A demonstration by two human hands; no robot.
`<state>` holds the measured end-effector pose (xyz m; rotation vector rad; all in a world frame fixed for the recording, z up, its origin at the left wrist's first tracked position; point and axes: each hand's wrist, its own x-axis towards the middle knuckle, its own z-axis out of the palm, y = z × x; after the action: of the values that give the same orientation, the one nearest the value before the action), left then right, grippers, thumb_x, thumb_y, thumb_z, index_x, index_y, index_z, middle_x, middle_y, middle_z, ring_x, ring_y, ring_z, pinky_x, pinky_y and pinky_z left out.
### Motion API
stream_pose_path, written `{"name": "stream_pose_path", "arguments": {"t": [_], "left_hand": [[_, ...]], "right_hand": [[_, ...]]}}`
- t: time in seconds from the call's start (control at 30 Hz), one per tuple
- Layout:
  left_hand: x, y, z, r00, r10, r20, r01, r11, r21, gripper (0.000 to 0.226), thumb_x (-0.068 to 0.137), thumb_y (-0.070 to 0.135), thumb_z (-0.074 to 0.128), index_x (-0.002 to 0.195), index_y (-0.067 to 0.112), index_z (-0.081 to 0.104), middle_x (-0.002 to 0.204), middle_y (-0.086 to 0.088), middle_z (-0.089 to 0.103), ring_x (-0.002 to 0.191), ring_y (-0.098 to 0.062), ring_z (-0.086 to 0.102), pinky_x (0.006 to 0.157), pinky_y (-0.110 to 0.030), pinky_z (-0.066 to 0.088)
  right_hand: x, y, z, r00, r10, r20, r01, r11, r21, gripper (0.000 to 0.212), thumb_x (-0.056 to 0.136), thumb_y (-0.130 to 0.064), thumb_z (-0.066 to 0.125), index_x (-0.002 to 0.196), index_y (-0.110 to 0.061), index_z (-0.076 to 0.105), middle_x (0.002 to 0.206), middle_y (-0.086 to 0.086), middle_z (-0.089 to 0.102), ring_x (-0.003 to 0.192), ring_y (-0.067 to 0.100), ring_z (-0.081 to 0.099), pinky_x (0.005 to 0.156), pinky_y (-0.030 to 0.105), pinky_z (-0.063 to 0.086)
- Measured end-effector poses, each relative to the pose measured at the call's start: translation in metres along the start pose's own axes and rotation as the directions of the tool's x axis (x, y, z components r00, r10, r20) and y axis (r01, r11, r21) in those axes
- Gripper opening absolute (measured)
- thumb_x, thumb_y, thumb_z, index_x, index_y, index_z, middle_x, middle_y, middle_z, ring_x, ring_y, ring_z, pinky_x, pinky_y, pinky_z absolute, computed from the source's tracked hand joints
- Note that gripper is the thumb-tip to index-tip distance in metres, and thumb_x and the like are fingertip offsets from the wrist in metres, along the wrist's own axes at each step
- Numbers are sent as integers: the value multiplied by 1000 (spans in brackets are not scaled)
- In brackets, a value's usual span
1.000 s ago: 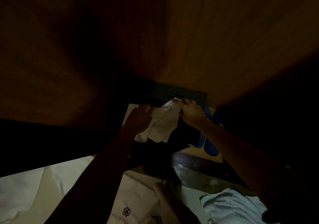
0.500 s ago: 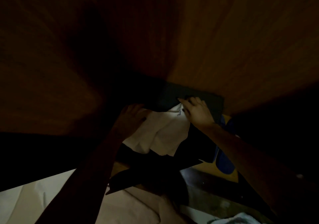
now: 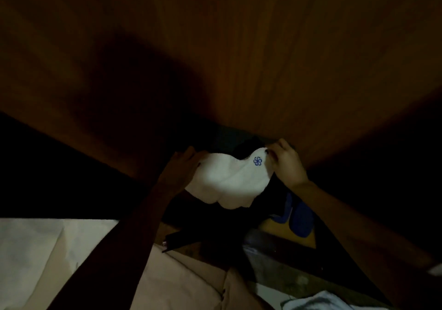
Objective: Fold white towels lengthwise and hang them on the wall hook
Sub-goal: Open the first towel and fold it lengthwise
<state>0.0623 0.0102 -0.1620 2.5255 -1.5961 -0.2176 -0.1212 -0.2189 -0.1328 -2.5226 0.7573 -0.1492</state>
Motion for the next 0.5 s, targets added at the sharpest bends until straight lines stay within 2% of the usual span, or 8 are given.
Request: {"name": "stream_pose_path", "arguments": {"t": [0.1,0.17,0.27,0.33,0.4,0.5], "left_hand": [[-25,12,-73,995,9,-99,-17,997,-76,37,81,-1,69,117,5,66,102,-21,63,75,-38,63,61,-41,55],[-43,23,-125,986,27,-165,-47,992,-120,34,79,-4,71,112,5,66,98,-22,63,69,-37,63,56,-41,55],[-65,41,-203,965,73,-251,-101,990,-100,36,77,-5,72,110,6,65,102,-23,63,74,-37,64,60,-42,57],[-76,56,-260,953,94,-289,-124,988,-89,24,83,-4,66,106,1,66,100,-22,63,73,-33,63,60,-41,56],[-86,74,-316,933,120,-339,-160,983,-91,13,85,-4,61,94,3,65,86,-14,61,58,-24,54,50,-34,47],[-102,97,-393,940,102,-327,-155,978,-141,14,85,4,61,82,14,52,73,2,53,62,-21,49,59,-30,34]], "right_hand": [[-28,-33,-53,995,41,-91,-37,998,41,22,94,1,53,112,6,64,114,26,54,95,42,59,85,49,49],[-51,-58,-91,986,53,-157,-45,997,56,16,92,4,53,105,6,64,108,23,54,88,39,59,76,46,49],[-84,-97,-155,971,39,-235,-28,998,51,9,91,6,54,97,4,60,103,20,52,83,37,57,71,44,46],[-104,-126,-202,959,36,-281,-26,999,38,6,90,5,54,95,2,57,102,19,51,83,36,56,70,47,48],[-125,-153,-251,945,42,-323,-38,999,19,7,90,4,54,94,0,55,101,17,51,82,35,55,69,47,48],[-152,-188,-325,922,29,-385,-33,999,-2,11,90,0,55,100,-2,57,100,14,57,85,32,58,70,46,50]]}}
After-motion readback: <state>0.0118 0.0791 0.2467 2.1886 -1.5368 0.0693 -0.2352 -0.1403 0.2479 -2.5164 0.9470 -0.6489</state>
